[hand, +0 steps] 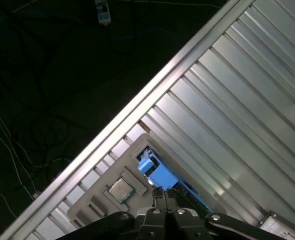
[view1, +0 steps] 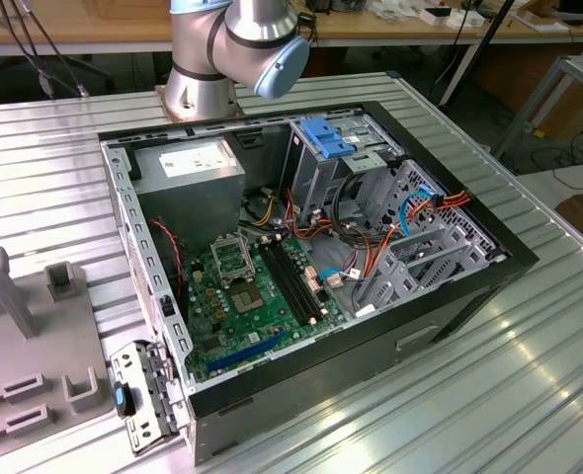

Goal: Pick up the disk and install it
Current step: 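Pick up the disk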

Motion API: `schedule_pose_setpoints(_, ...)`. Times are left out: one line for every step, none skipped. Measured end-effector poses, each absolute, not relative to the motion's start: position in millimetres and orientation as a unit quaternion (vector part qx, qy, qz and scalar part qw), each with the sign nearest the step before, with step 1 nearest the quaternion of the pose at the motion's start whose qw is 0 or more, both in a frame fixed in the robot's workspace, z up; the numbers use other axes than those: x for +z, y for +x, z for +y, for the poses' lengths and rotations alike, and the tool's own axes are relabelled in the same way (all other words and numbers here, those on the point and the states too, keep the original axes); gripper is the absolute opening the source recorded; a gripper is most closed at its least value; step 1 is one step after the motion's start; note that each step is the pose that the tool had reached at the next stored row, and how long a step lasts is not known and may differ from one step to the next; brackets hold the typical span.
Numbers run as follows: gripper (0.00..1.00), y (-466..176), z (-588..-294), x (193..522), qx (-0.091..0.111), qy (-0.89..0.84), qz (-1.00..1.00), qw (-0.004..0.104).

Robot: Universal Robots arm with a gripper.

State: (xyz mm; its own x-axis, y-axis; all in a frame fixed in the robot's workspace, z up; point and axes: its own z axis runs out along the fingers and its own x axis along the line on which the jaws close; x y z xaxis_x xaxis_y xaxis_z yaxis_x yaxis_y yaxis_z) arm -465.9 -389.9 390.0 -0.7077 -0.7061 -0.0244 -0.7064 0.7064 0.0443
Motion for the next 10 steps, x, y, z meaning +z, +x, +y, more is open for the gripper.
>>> schedule_pose_setpoints(0.11,-465.9,-389.9,390.0,0.025,-0.388,0.921,0.003)
schedule_pose_setpoints(0.11,-465.9,-389.9,390.0,0.025,-0.394,0.919,0.003)
schedule_pose_setpoints(0.11,-465.9,-390.0,389.9,0.025,-0.400,0.916,0.002)
schedule_pose_setpoints(0.11,-465.9,-389.9,390.0,0.025,-0.412,0.911,0.002)
schedule_pose_setpoints(0.11,-465.9,-389.9,389.9,0.025,-0.420,0.907,0.002)
schedule_pose_setpoints(0.11,-465.9,-390.0,389.9,0.025,-0.424,0.905,0.002)
schedule_pose_setpoints(0.11,-465.9,-389.9,389.9,0.025,-0.431,0.902,0.001)
schedule_pose_setpoints(0.11,-465.9,-390.0,389.9,0.025,-0.437,0.899,0.001)
schedule_pose_setpoints(0.11,-465.9,-390.0,390.0,0.025,-0.443,0.896,0.001)
schedule_pose_setpoints(0.11,-465.9,-389.9,389.9,0.025,-0.449,0.893,0.001)
